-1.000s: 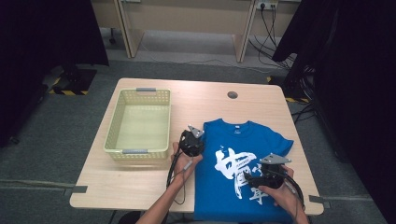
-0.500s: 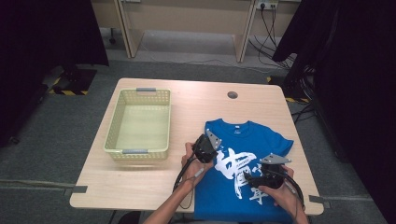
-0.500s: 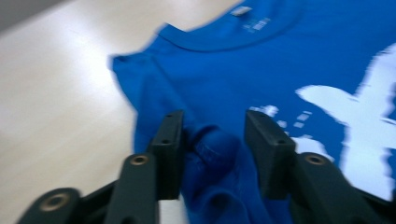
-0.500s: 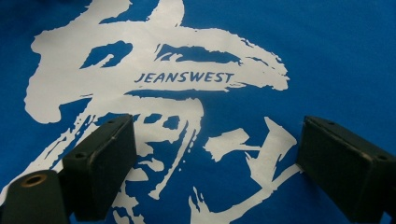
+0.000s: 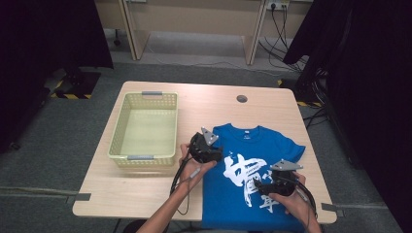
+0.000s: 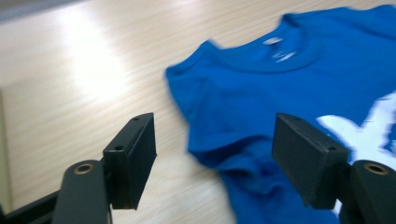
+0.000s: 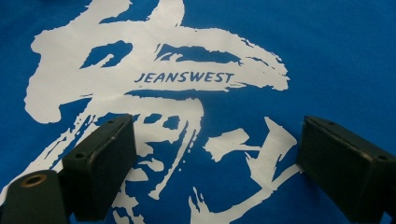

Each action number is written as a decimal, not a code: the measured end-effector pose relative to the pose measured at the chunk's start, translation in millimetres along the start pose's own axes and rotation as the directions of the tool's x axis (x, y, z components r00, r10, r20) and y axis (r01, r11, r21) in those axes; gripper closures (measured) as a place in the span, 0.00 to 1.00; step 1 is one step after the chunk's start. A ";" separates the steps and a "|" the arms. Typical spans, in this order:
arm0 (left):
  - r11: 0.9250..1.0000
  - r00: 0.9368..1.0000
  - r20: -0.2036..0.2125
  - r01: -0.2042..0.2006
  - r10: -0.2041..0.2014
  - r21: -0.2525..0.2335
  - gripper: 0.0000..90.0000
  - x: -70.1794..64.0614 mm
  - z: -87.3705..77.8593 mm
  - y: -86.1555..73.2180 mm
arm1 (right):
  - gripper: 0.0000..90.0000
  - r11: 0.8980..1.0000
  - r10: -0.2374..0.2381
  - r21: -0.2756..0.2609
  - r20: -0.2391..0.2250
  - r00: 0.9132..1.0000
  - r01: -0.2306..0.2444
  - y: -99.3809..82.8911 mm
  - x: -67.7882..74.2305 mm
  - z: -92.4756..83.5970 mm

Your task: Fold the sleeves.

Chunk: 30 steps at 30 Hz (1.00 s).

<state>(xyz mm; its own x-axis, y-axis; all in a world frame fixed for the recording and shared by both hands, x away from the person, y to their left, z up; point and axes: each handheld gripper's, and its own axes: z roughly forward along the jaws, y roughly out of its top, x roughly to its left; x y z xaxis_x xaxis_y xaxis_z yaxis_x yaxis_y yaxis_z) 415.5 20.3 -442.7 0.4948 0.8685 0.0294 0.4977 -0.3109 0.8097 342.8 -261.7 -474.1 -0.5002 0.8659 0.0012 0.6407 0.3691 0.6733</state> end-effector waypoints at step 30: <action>0.996 0.998 0.068 0.003 -0.009 0.090 0.34 -21.0 37.2 -4.8 | 0.13 1.000 -0.002 -0.001 -0.001 1.000 0.002 -0.1 -0.2 0.0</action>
<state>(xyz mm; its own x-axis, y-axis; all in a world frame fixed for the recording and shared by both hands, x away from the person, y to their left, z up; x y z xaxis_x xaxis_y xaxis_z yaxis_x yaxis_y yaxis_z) 429.3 -10.8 -468.9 0.5374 0.8432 -0.0173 0.5609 -0.3420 0.7540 342.8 -261.9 -474.2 -0.5021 0.8648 0.0002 0.6389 0.3708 0.6740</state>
